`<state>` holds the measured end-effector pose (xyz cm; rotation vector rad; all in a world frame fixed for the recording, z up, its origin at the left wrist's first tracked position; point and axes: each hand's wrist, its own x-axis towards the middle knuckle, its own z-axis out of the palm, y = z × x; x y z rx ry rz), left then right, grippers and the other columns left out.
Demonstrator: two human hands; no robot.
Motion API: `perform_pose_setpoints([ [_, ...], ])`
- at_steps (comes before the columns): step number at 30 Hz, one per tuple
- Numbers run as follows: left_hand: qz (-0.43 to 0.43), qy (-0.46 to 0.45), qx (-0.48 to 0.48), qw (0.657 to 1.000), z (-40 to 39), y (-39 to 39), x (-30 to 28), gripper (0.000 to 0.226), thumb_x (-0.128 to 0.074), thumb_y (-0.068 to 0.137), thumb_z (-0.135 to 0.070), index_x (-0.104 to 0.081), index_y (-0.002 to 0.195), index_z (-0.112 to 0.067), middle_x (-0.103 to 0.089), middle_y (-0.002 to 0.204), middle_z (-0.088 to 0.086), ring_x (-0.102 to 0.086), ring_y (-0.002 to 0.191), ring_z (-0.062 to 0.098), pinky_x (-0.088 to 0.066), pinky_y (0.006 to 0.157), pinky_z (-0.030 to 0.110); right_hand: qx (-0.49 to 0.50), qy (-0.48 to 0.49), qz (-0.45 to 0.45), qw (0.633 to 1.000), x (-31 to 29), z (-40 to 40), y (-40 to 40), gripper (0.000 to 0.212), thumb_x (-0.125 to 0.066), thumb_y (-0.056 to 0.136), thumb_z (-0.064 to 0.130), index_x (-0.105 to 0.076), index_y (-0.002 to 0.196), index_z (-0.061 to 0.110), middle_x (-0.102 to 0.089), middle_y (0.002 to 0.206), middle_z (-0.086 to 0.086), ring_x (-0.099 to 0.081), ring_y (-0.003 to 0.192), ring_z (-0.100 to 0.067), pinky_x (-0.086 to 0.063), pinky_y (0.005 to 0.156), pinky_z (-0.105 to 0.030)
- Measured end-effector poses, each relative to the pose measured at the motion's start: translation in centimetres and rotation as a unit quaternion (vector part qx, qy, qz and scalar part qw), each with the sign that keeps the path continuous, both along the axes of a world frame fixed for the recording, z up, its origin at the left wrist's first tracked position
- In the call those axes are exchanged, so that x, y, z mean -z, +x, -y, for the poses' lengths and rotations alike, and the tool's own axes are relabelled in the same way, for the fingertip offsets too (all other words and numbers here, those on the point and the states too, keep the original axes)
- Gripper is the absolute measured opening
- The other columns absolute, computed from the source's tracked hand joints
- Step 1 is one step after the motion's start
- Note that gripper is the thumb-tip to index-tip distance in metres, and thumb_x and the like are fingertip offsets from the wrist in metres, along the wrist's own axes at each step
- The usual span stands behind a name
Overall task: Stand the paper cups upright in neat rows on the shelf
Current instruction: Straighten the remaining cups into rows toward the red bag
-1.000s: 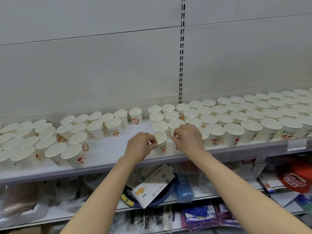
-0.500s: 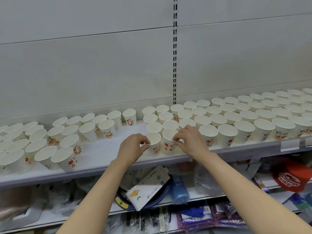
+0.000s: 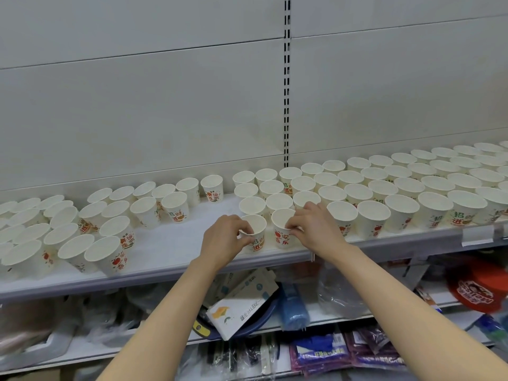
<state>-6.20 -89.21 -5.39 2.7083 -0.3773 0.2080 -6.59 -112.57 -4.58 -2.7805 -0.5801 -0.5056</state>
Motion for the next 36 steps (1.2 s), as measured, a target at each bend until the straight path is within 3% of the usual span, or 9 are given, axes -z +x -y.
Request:
perform_pose_setpoints([
  [12,-0.016,-0.026,0.011,0.999,0.7,-0.3,0.4,0.012,-0.068,0.085,-0.04,-0.07,0.095,-0.033,-0.064,0.103,-0.014,-0.055,0.088,0.004,-0.049,0.076,0.031,0.003,-0.044,0.012,0.999,0.2,-0.2,-0.1,0.017,-0.058,0.089,0.027,-0.072,0.099,0.023,-0.067,0.096,0.004,-0.048,0.094,-0.023,-0.032,0.08,-0.034],
  [15,-0.001,-0.044,0.015,0.999,0.2,-1.0,0.1,0.023,-0.068,0.084,-0.044,-0.065,0.106,-0.037,-0.058,0.115,-0.021,-0.058,0.084,0.0,-0.048,0.075,0.025,0.015,-0.014,0.05,0.999,0.5,-0.3,-0.3,0.017,-0.071,0.08,0.033,-0.072,0.093,0.023,-0.068,0.091,0.005,-0.053,0.09,-0.023,-0.037,0.076,-0.036],
  [18,0.027,-0.052,-0.005,0.998,-1.2,-1.7,-0.2,0.029,-0.067,0.086,-0.046,-0.061,0.114,-0.039,-0.052,0.121,-0.024,-0.06,0.082,-0.001,-0.046,0.072,0.02,0.006,0.055,0.105,0.993,0.6,-1.4,-0.4,0.013,-0.078,0.074,0.027,-0.072,0.083,0.02,-0.068,0.08,0.003,-0.055,0.079,-0.025,-0.039,0.069,-0.036],
  [24,0.033,-0.034,-0.117,0.992,-7.1,-1.5,0.5,0.011,-0.059,0.092,-0.041,-0.066,0.102,-0.04,-0.061,0.104,-0.021,-0.054,0.075,0.0,-0.042,0.067,0.022,-0.055,0.108,0.131,0.984,1.7,-6.3,-0.4,0.005,-0.075,0.077,0.019,-0.071,0.077,0.02,-0.065,0.075,0.006,-0.053,0.075,-0.021,-0.043,0.066,-0.036],
  [30,0.062,-0.021,-0.209,0.976,-13.7,2.8,-0.3,0.008,-0.063,0.09,-0.034,-0.071,0.093,-0.033,-0.069,0.094,-0.013,-0.062,0.086,0.012,-0.05,0.065,0.029,-0.087,0.1,0.119,0.984,1.5,-12.2,2.2,0.003,-0.075,0.078,0.021,-0.072,0.079,0.02,-0.067,0.076,0.007,-0.055,0.074,-0.021,-0.043,0.065,-0.033],
  [36,0.025,0.044,-0.144,0.988,-16.0,8.6,-1.5,0.03,-0.07,0.083,-0.031,-0.066,0.113,-0.026,-0.061,0.111,-0.003,-0.054,0.108,0.021,-0.044,0.075,0.032,-0.027,0.087,0.086,0.992,0.7,-16.9,7.9,0.009,-0.078,0.072,0.014,-0.071,0.075,0.019,-0.065,0.071,0.004,-0.055,0.07,-0.024,-0.041,0.063,-0.032],
])
